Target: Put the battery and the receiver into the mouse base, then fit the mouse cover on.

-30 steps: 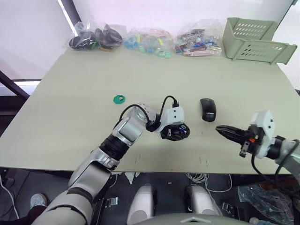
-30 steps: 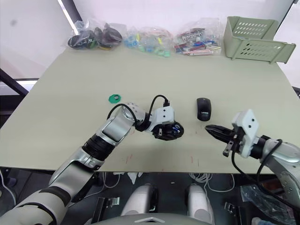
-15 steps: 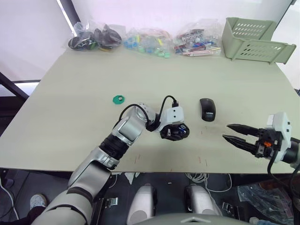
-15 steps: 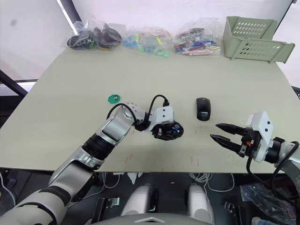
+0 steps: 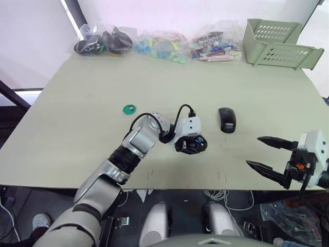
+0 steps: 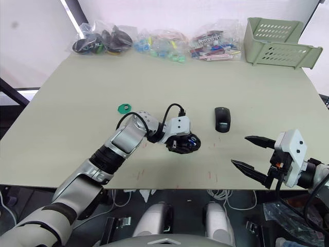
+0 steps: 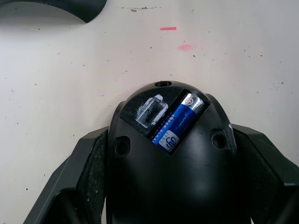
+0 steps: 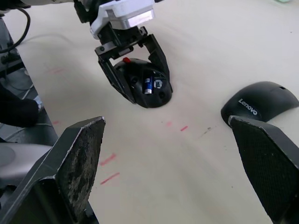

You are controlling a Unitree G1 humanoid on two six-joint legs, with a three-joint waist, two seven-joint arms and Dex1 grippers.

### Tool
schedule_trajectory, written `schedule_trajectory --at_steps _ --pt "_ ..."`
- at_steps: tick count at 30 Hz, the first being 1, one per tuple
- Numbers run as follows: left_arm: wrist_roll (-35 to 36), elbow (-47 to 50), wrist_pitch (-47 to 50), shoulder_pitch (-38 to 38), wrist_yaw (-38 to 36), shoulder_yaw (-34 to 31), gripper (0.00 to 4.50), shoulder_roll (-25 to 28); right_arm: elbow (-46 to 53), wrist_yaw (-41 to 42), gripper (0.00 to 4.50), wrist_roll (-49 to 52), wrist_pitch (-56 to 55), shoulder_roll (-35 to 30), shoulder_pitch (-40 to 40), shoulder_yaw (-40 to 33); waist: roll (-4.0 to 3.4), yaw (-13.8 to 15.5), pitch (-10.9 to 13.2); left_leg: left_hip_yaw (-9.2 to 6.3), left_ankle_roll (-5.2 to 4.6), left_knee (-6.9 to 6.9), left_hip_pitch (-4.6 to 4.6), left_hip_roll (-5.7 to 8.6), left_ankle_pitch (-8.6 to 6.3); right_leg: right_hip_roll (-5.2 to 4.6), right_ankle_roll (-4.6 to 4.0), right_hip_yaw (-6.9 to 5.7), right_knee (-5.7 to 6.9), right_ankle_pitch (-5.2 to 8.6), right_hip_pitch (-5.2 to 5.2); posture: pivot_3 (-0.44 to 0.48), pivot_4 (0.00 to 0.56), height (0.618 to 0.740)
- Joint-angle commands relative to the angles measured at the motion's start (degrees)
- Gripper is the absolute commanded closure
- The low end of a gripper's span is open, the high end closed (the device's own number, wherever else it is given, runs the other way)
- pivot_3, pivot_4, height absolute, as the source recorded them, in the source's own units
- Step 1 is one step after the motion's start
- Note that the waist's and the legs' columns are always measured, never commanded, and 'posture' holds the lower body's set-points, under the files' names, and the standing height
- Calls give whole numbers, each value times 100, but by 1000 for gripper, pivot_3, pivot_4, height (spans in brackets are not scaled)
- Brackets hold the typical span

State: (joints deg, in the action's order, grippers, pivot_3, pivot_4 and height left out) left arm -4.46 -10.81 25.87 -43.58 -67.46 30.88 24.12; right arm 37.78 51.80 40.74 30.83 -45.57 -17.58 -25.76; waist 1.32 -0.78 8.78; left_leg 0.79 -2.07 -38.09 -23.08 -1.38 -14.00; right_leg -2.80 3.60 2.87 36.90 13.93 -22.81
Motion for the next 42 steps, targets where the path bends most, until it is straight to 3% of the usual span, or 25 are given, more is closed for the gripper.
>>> schedule_trajectory --at_steps 1,2,10,14,17,21,25,28,33,36,40,42 --pt "-70 67 -56 107 101 -67 346 74 135 -55 0 94 -140 39 39 -219 0 3 1 -1 0 2 -1 0 0 0 0 -1 -2 0 0 0 150 740" --pt "-34 107 -43 112 151 -123 113 61 132 -65 0 109 -137 45 55 -222 0 3 1 -1 0 2 -1 0 0 0 0 -1 -3 0 0 0 150 740" --pt "641 1009 593 494 9 -864 113 592 171 -293 0 -14 -341 196 242 -159 -2 19 15 -7 0 -7 -76 -1 1 3 -6 -10 4 -21 -69 0 150 740" --pt "1492 1547 734 939 268 -2064 113 635 182 -448 0 -32 -700 516 518 14 -1 20 28 -7 0 -7 -84 1 1 -1 2 -7 2 -27 -73 0 150 740" --pt "1778 1696 413 1364 214 -2562 113 916 62 -254 0 98 -768 547 596 125 -4 8 29 -7 0 -7 -82 3 1 -1 3 -7 2 -28 -73 0 150 740" --pt "2143 1836 786 1824 381 -3211 113 1323 -120 30 0 164 -892 503 779 291 -6 2 34 -2 0 -6 -77 -1 1 -1 0 -6 4 -29 -73 0 150 740" --pt "2372 1505 1018 2155 1015 -4056 113 1451 -375 138 0 252 -806 500 1108 518 -4 16 36 -5 0 -14 -77 -12 1 -2 -1 -9 5 -28 -71 0 150 740" --pt "2387 1340 957 2277 1412 -4370 113 1449 -474 219 0 311 -801 507 1239 597 -4 26 37 -4 0 -19 -77 -10 1 -2 -1 -9 6 -29 -69 0 150 740" --pt "2086 912 843 2134 2738 -4737 113 1186 -840 492 0 180 -925 451 1546 808 2 33 40 -2 0 -20 -77 -6 1 -5 6 -7 6 -36 -67 0 150 740" --pt "1998 630 961 1838 3367 -4726 790 962 -996 581 0 141 -923 423 1722 900 6 59 42 -2 0 -22 -77 3 1 -5 6 -13 7 -38 -65 0 150 740" --pt "1834 755 1073 1619 4061 -4574 2432 645 -1073 680 0 153 -890 335 1773 872 8 60 43 -1 1 -23 -78 5 1 -5 6 -15 12 -39 -64 0 150 740" --pt "1656 967 1266 1554 4608 -4492 2701 396 -1093 705 0 172 -870 270 1774 823 8 59 43 -4 1 -22 -78 6 1 -7 6 -14 12 -39 -64 0 150 740"
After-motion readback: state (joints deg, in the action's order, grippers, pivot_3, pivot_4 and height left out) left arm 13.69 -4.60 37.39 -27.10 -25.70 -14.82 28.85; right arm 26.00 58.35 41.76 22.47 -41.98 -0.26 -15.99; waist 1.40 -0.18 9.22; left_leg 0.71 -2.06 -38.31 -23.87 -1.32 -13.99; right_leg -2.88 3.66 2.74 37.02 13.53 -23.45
